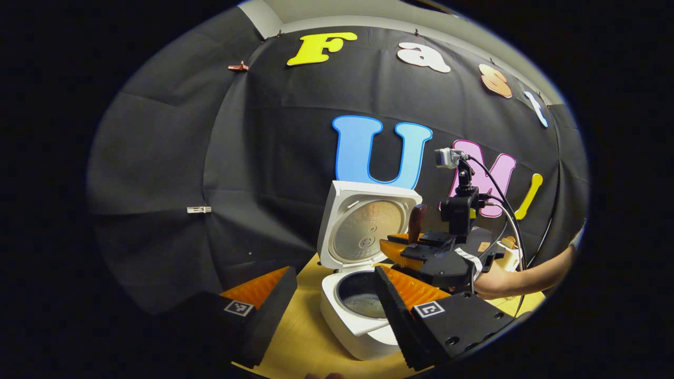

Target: Close the left gripper, press the button to open the rice cooker; take a wooden spoon from the chopstick holder with the right hand, scoop a spoonful of rice and pour it into the rice cooker, then put the wooden spoon back into the chopstick holder.

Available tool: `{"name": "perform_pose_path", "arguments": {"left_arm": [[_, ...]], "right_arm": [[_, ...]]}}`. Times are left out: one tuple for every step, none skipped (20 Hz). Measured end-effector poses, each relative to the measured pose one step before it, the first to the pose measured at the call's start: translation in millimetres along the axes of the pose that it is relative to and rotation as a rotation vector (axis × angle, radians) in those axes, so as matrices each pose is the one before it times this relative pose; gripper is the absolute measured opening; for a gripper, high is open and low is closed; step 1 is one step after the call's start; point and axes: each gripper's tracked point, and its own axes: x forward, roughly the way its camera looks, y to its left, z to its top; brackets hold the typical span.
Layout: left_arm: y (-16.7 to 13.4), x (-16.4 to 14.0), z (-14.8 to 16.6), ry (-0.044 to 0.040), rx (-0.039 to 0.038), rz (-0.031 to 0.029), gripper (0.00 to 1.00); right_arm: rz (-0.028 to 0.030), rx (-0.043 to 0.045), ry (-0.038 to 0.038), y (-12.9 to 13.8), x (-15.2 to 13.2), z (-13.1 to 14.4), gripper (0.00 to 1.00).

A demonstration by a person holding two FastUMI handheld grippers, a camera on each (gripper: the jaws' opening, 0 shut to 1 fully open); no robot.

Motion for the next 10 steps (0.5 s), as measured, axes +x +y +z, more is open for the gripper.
{"name": "perform_pose_path", "arguments": {"left_arm": [[0.9,0.43,-1.54,-0.00024,-0.00136,0.00206,0.95],[1.41,-0.22,1.39,-0.00057,-0.00123,0.00032,0.95],[0.45,0.09,-0.91,0.00073,0.0001,0.00084,0.95],[0.92,-0.2,-0.16,-0.00006,0.00005,0.00028,0.95],[0.58,-0.06,-0.43,-0.00059,-0.00037,-0.0003,0.95],[0.41,0.1,0.38,-0.00008,-0.0001,-0.00046,0.95],[0.03,0.6,0.58,0.00017,0.00097,-0.00032,0.95],[0.42,-0.51,0.27,-0.00007,0.00061,0.00031,0.95],[-0.04,-0.3,0.21,-0.00045,-0.00046,0.00092,0.95],[0.41,-1.15,0.9,-0.00073,-0.00106,-0.00002,0.9]], "right_arm": [[0.01313,-0.0553,-0.00484,6.28,-1.78,0.64,0.2],[0.0101,-0.0508,-0.00455,6.74,-2.25,0.61,0.2],[0.00582,-0.05368,-0.00644,5.3,-1.78,2.1,0.2],[0.00295,-0.05771,-0.00901,4.04,-0.96,2.25,0.2],[0.00393,-0.05844,-0.00895,4.32,0.97,0.69,0.2],[0.00607,-0.04921,-0.00631,4.28,-1.83,0.95,0.2],[0.00937,-0.03261,-0.00292,3.77,-0.08,-0.85,0.2],[0.00716,-0.01936,0.00148,2.41,0.89,-1.53,0.2],[0.00479,-0.00784,0.00253,0.56,0.03,0.15,0.2],[0.00247,0.00934,0.00411,-0.43,0.22,-0.65,0.2]]}}
